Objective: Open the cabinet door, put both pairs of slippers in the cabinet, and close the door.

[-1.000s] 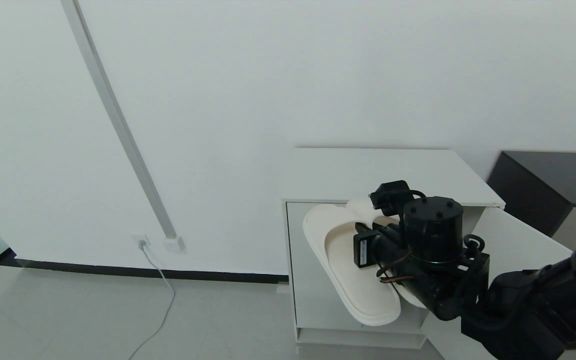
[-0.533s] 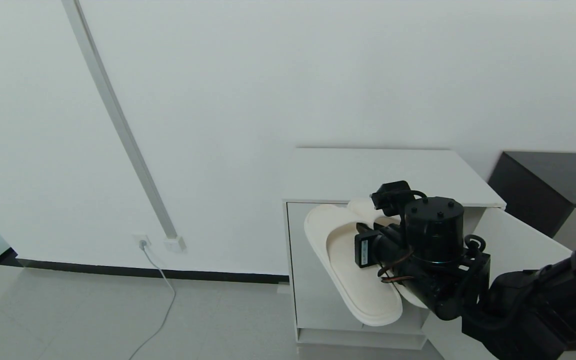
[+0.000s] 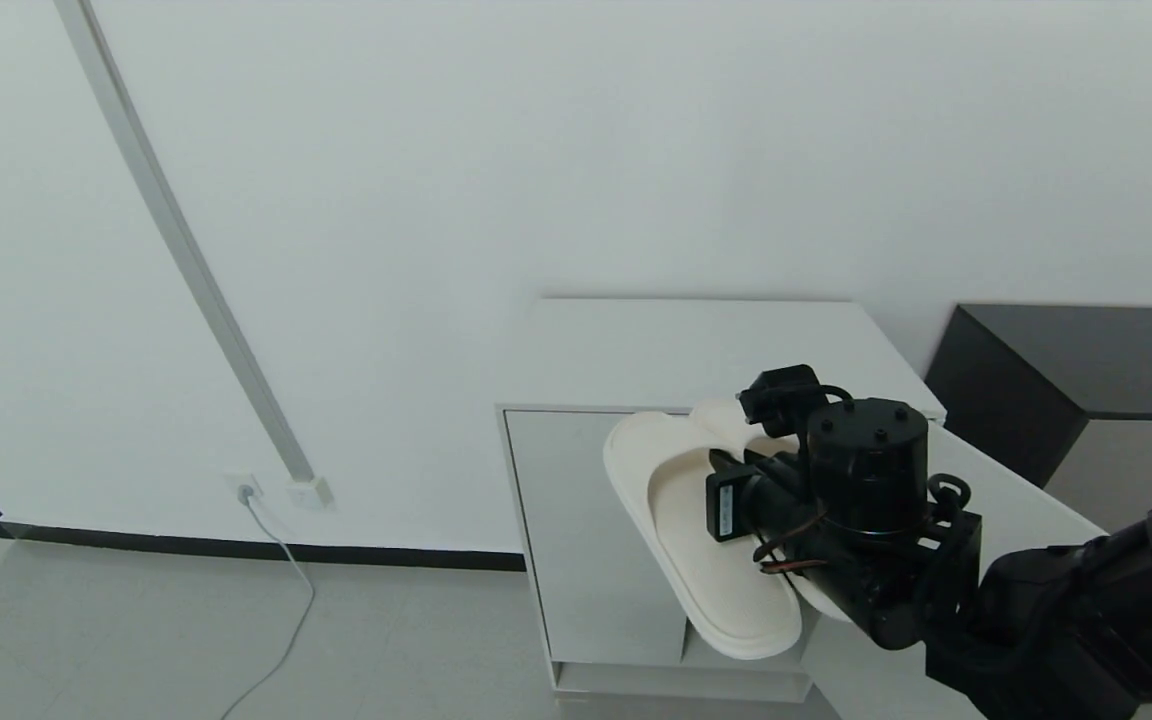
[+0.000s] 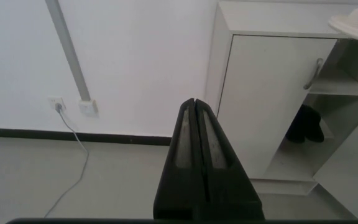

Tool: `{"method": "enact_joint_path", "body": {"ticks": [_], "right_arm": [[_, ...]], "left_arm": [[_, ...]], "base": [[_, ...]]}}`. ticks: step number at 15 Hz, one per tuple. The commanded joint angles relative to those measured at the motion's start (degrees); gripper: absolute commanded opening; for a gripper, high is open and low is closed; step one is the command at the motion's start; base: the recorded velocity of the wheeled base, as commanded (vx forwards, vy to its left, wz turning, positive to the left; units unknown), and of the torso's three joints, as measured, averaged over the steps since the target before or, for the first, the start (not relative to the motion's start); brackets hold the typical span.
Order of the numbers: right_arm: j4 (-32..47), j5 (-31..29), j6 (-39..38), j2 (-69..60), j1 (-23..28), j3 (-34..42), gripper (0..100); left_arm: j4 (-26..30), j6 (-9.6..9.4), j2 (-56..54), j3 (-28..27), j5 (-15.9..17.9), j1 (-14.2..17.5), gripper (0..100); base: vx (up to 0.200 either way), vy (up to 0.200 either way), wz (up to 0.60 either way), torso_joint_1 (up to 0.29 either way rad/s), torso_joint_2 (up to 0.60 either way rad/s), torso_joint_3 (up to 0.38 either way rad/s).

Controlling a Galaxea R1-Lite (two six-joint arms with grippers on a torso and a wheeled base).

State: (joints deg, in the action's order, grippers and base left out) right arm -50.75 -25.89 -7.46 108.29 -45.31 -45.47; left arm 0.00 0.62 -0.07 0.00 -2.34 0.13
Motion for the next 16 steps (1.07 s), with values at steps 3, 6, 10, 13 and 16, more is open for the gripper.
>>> {"method": "enact_joint_path", "body": {"ticks": [3, 6, 10, 13, 16], "right_arm": [[0.04, -0.65, -0.01, -3.26, -1.62, 2.58, 0], [0.12, -0.65, 0.08, -4.58, -2.41, 3.72, 0], [0.04, -0.56, 0.08, -4.67, -2.59, 4.07, 0], [0.04, -0.39, 0.08, -4.84, -2.59, 5.04, 0], [0.04, -0.39, -0.01, -4.58, -2.68, 5.13, 0]], "left_arm": [[0.0, -0.01, 0.07, 0.0, -0.03, 0.04, 0], [0.0, -0.01, 0.07, -0.09, -0.03, 0.04, 0], [0.0, -0.01, 0.07, 0.0, -0.03, 0.04, 0], [0.0, -0.01, 0.07, 0.0, -0.03, 0.04, 0], [0.0, -0.01, 0.07, 0.0, -0.03, 0.04, 0]], "base": [[0.0, -0.2, 0.0, 0.002, 0.0, -0.001], [0.0, -0.2, 0.0, 0.002, 0.0, -0.001], [0.0, -0.2, 0.0, 0.001, 0.0, -0.001], [0.0, 0.0, 0.0, 0.0, 0.0, 0.0], [0.0, 0.0, 0.0, 0.0, 0.0, 0.0]]}}
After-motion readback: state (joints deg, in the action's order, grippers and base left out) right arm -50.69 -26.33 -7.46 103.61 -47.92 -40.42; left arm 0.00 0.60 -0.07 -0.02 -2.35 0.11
